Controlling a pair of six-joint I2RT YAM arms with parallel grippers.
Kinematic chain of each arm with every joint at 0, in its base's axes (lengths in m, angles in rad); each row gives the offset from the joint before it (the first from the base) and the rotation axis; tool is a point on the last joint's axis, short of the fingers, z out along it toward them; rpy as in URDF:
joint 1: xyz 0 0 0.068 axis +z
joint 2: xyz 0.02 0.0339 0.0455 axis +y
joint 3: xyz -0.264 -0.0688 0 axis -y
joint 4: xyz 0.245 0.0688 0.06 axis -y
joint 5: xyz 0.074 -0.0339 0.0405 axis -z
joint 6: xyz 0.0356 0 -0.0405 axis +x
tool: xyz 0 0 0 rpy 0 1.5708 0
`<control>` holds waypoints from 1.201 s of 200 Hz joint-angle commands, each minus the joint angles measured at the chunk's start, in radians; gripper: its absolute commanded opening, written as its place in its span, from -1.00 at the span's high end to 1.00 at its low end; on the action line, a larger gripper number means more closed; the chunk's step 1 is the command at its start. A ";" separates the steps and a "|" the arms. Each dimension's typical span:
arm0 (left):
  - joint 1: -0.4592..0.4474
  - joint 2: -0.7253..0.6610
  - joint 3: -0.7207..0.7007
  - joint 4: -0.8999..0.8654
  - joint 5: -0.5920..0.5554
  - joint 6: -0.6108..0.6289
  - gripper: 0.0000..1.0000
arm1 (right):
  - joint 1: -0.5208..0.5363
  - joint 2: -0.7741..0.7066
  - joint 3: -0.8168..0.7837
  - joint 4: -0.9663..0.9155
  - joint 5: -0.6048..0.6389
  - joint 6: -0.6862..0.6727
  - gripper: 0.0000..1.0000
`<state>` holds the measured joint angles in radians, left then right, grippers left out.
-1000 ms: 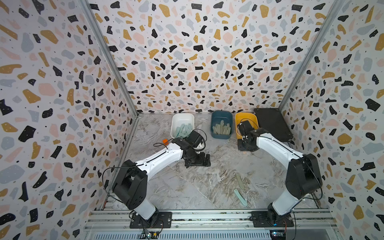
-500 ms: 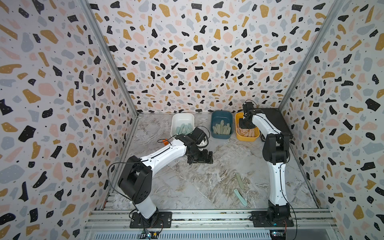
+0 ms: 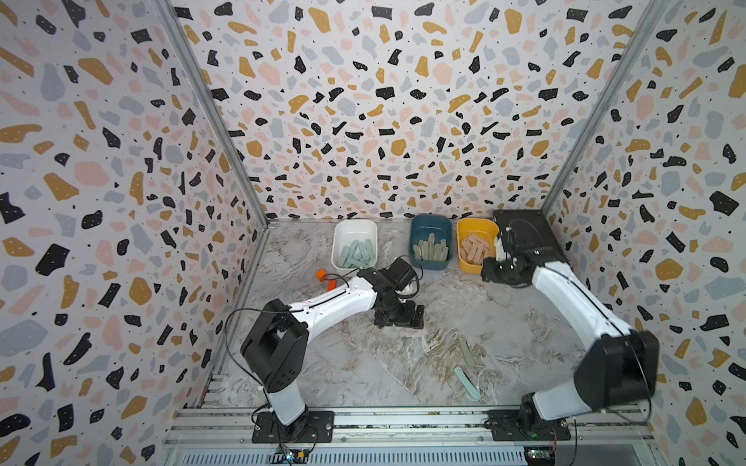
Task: Place the fruit knives into the storage box by color
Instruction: Place the fruit knife in the storage box, then adjust the fruit knife at the center of the board.
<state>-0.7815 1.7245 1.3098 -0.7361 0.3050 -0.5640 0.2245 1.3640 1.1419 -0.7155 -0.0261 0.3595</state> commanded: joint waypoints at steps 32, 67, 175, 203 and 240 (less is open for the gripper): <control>-0.039 0.041 0.037 0.040 -0.007 -0.071 -0.98 | 0.048 -0.254 -0.403 0.013 -0.140 0.125 -0.15; -0.055 0.073 0.076 0.022 -0.007 -0.084 -0.98 | 0.065 -0.351 -0.572 0.095 -0.223 0.212 -0.10; -0.081 0.160 0.172 -0.001 0.004 -0.100 -0.98 | 0.115 -0.331 -0.798 0.359 -0.334 0.363 0.22; -0.102 0.181 0.201 -0.018 0.005 -0.097 -0.98 | 0.125 -0.310 -0.821 0.425 -0.370 0.401 0.46; -0.140 0.193 0.265 -0.082 -0.026 -0.083 -0.99 | 0.163 -0.332 -0.818 0.465 -0.416 0.472 0.55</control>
<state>-0.8925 1.9175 1.5124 -0.7559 0.3042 -0.6518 0.3683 1.0527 0.3389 -0.2607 -0.4080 0.7670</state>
